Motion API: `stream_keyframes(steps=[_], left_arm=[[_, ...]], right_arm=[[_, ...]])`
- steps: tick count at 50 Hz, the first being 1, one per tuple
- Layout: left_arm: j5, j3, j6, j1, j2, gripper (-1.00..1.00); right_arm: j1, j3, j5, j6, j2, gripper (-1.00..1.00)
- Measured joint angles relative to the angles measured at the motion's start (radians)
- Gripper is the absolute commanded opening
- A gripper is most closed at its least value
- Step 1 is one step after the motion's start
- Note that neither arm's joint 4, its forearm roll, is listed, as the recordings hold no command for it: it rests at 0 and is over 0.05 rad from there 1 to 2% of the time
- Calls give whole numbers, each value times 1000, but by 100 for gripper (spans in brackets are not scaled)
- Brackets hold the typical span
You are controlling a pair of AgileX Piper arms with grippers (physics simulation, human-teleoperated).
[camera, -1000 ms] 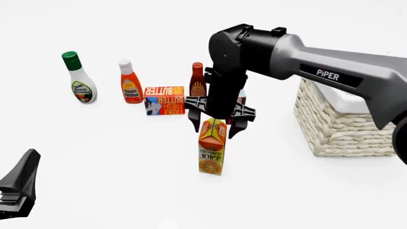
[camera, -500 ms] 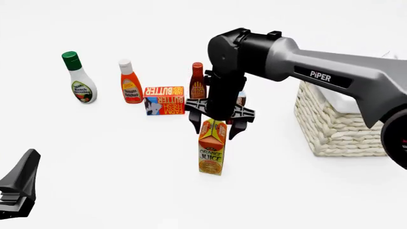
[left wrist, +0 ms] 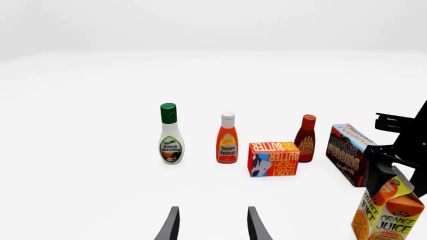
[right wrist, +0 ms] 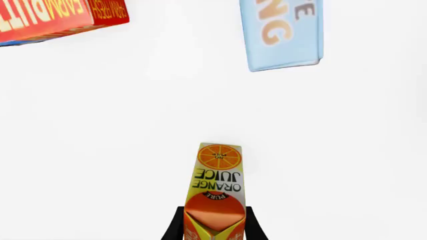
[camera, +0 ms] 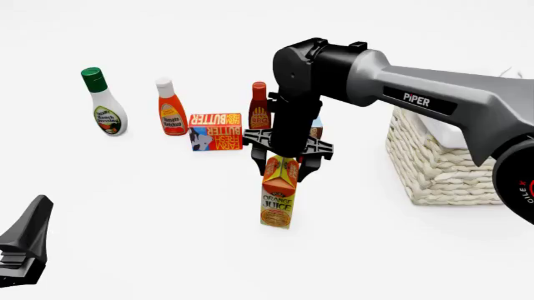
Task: Pick the orange juice and place it in the basket.
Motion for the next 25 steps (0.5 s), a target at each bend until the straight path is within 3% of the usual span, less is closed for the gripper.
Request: stream_keyframes(steps=[25], left_arm=[[0, 0, 0, 0, 0, 100]], right_arm=[[29, 25, 2, 4, -43, -100]])
